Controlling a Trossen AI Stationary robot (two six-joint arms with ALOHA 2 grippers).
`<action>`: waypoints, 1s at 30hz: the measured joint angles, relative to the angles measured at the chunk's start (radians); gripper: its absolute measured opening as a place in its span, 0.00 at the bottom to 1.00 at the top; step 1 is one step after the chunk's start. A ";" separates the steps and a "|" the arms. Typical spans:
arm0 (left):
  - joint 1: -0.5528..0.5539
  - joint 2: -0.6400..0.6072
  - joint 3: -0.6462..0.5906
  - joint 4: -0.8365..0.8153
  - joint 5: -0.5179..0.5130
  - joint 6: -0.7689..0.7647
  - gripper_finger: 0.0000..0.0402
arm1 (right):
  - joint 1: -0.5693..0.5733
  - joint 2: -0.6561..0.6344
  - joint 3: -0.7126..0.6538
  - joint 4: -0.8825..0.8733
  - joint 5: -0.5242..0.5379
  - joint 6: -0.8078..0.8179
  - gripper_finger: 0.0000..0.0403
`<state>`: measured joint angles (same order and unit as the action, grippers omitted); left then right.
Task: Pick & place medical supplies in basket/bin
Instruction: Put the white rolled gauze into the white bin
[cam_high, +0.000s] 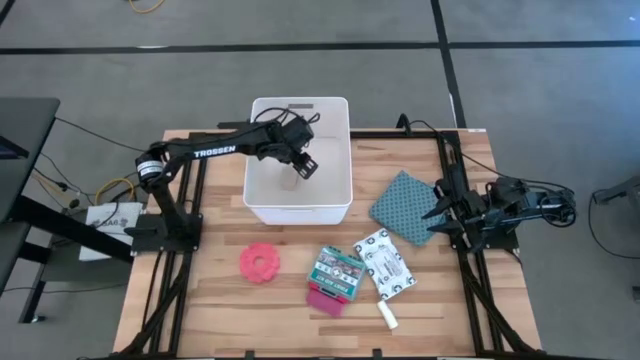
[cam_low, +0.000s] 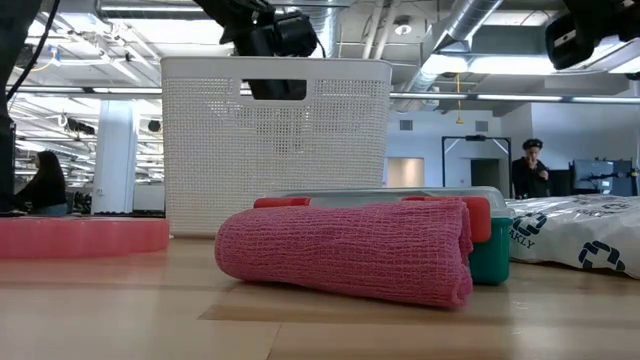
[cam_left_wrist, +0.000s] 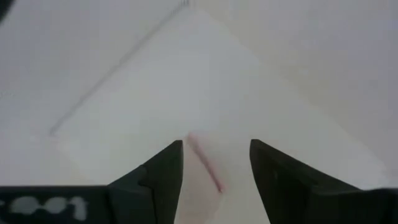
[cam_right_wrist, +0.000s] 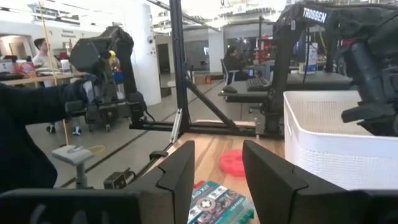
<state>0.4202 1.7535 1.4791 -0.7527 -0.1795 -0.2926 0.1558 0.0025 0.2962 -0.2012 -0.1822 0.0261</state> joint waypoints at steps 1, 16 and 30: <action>0.000 0.000 0.024 -0.016 0.000 0.004 0.44 | 0.000 0.002 0.000 0.017 0.000 0.000 0.32; -0.053 -0.002 0.415 -0.084 -0.013 0.103 0.44 | 0.008 0.356 0.074 0.477 0.046 -0.079 0.32; -0.103 -0.002 0.448 -0.185 -0.020 0.183 0.44 | 0.039 1.069 0.698 -0.373 0.177 0.221 0.42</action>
<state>0.3176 1.7512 1.9266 -0.9372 -0.1993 -0.1100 0.1951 1.0715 0.9943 -0.5739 -0.0051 0.2467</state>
